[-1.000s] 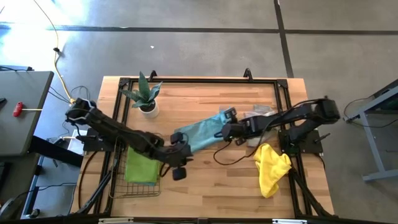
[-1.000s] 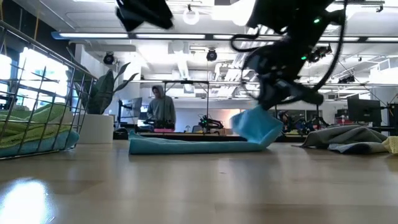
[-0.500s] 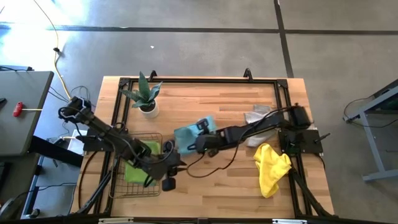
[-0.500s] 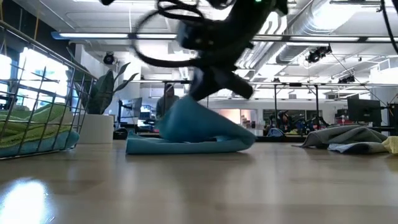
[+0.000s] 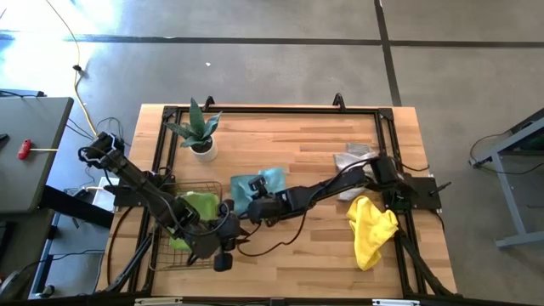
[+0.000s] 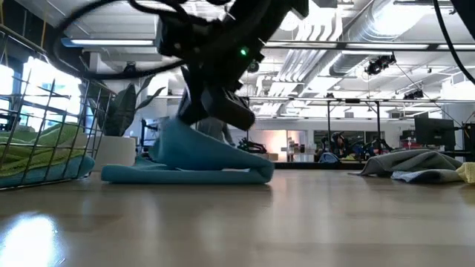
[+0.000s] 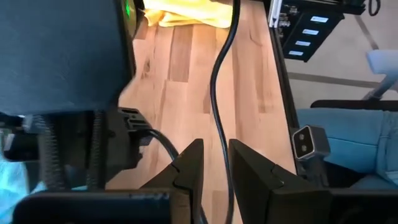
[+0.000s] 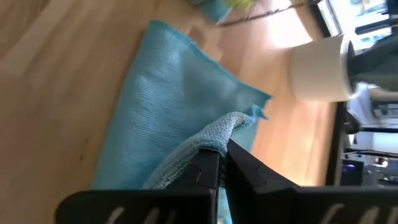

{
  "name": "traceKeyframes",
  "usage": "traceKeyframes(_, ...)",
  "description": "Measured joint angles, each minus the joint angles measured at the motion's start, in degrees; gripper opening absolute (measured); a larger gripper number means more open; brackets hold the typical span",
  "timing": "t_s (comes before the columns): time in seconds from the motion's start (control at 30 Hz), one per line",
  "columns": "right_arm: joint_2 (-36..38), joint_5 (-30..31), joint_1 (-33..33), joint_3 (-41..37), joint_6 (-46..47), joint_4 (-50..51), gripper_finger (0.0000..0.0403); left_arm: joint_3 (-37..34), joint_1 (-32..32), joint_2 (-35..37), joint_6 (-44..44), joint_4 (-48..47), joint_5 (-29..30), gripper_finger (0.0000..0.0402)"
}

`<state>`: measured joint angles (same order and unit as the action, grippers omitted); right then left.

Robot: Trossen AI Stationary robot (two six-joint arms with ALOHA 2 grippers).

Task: Fold microfiber towels
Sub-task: Fold the blue microfiber towel

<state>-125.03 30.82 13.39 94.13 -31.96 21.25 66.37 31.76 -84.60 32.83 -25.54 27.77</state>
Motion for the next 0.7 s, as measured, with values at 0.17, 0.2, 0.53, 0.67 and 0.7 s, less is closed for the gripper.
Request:
traceKeyframes(0.17,0.0,1.6,-0.35,0.81,2.07,-3.05,0.0,0.0,1.14,0.06,1.08,0.02,1.71,0.0064)
traceKeyframes(0.2,0.0,0.34,-0.6,0.33,2.99,-4.88,0.0,0.0,1.42,0.25,1.06,0.0,1.75,0.0064)
traceKeyframes(0.53,0.04,-12.26,-2.77,-4.35,5.0,-15.27,0.0002,0.0,2.55,0.48,2.53,0.13,1.85,0.0064)
traceKeyframes(0.67,0.04,-15.5,-3.38,-5.05,7.84,-14.35,0.0032,0.0,2.55,0.48,2.57,0.11,1.64,0.0064)
traceKeyframes(0.7,0.04,-15.51,-3.49,-5.05,8.09,-13.83,0.0046,0.0,2.55,0.48,2.57,0.11,1.64,0.0064)
